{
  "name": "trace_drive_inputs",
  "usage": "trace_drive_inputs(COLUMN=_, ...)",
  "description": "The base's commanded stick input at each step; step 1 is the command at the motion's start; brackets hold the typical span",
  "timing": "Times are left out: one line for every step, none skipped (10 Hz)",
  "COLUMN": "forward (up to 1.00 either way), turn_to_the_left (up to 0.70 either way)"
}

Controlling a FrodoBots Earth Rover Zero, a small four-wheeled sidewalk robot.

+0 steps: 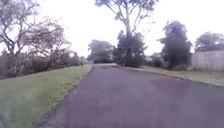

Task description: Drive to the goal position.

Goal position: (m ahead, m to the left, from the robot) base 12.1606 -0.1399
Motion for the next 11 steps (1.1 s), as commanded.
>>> trace_drive_inputs(forward=0.85, turn_to_the_left=0.0)
trace_drive_inputs(forward=0.85, turn_to_the_left=0.0)
trace_drive_inputs(forward=0.85, turn_to_the_left=0.0)
trace_drive_inputs(forward=0.85, turn_to_the_left=0.0)
trace_drive_inputs(forward=0.85, turn_to_the_left=0.0)
trace_drive_inputs(forward=0.85, turn_to_the_left=0.0)
trace_drive_inputs(forward=0.85, turn_to_the_left=0.0)
trace_drive_inputs(forward=0.85, turn_to_the_left=0.0)
trace_drive_inputs(forward=0.85, turn_to_the_left=0.0)
trace_drive_inputs(forward=0.85, turn_to_the_left=0.0)
trace_drive_inputs(forward=0.85, turn_to_the_left=0.0)
